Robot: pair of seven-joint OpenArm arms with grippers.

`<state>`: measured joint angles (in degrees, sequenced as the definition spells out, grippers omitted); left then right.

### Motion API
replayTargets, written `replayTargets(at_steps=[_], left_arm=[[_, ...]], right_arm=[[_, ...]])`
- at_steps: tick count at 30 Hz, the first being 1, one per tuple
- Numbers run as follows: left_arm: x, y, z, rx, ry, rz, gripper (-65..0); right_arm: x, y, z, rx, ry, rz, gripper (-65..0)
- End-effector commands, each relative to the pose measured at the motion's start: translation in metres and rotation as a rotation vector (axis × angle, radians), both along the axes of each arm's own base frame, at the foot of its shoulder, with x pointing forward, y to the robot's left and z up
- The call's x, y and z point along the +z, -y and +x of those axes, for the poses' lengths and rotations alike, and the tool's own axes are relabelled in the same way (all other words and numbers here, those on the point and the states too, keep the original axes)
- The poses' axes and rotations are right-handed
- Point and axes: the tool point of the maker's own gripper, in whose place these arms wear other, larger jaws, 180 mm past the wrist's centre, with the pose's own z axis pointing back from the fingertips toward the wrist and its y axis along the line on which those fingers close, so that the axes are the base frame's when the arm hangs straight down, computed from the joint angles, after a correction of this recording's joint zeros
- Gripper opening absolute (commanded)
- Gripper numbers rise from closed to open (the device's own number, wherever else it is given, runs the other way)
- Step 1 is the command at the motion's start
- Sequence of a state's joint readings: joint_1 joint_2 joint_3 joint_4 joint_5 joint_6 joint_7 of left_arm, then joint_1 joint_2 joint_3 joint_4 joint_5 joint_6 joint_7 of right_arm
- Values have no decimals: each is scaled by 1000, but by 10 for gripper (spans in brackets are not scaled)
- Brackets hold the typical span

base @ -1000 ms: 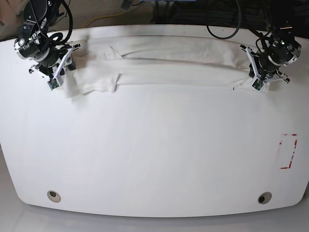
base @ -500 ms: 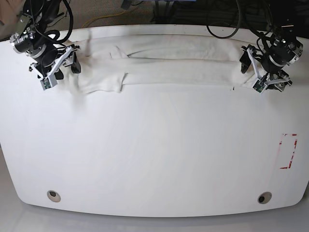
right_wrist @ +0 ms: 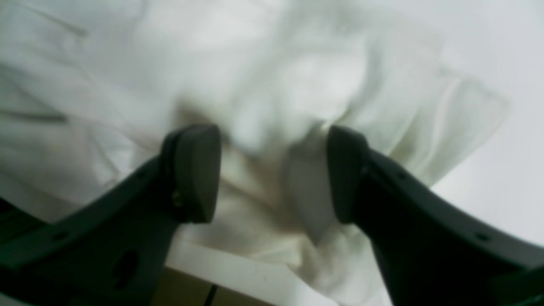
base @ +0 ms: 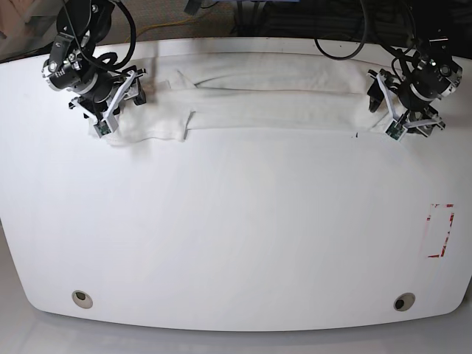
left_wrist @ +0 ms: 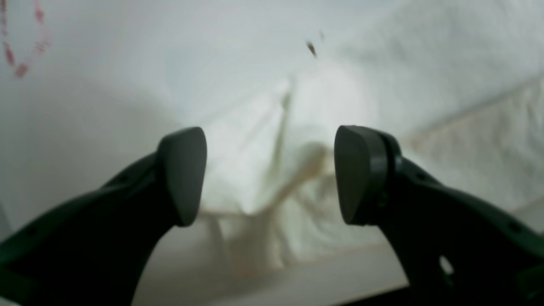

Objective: Fold the T-shirt properly
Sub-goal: 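Release and press the folded strip flat with both grippers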

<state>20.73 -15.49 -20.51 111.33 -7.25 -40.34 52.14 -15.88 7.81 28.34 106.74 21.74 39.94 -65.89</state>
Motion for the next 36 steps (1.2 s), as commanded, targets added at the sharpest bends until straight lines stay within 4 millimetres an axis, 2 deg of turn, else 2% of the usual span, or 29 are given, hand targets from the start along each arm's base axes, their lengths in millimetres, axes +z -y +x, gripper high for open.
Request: replayTargets(at_steps=[1, 7, 12, 19, 22, 26, 29, 32, 36], left_arm=[[-2, -9, -2, 15, -5, 6, -222], [-20, -32, -14, 102, -62, -9, -222], [-30, -41, -19, 135, -89, -22, -222], [-43, -50, 13, 197, -84, -83, -222], [-41, -51, 30, 211, -63, -106, -222], [-32, -48, 49, 214, -21, -138, -217], [-14, -39, 61, 196, 41, -188, -217], [14, -33, 72, 180, 134, -228, -215], [27, -47, 63, 246, 155, -287, -186]], right_arm=[[-6, -1, 6, -11, 30, 15, -285], [-26, -7, 2, -19, 6, 56, -285], [-32, -5, 1, -28, -10, 62, -285], [-36, -2, 20, -47, 14, 90, -285], [-36, 8, 34, -55, 17, 86, -285], [-30, 18, 49, -57, 39, 74, -285], [-24, 17, 57, -55, 59, 73, -285], [-19, 18, 65, -53, 77, 70, -285], [-16, 23, 67, -52, 85, 64, -285]])
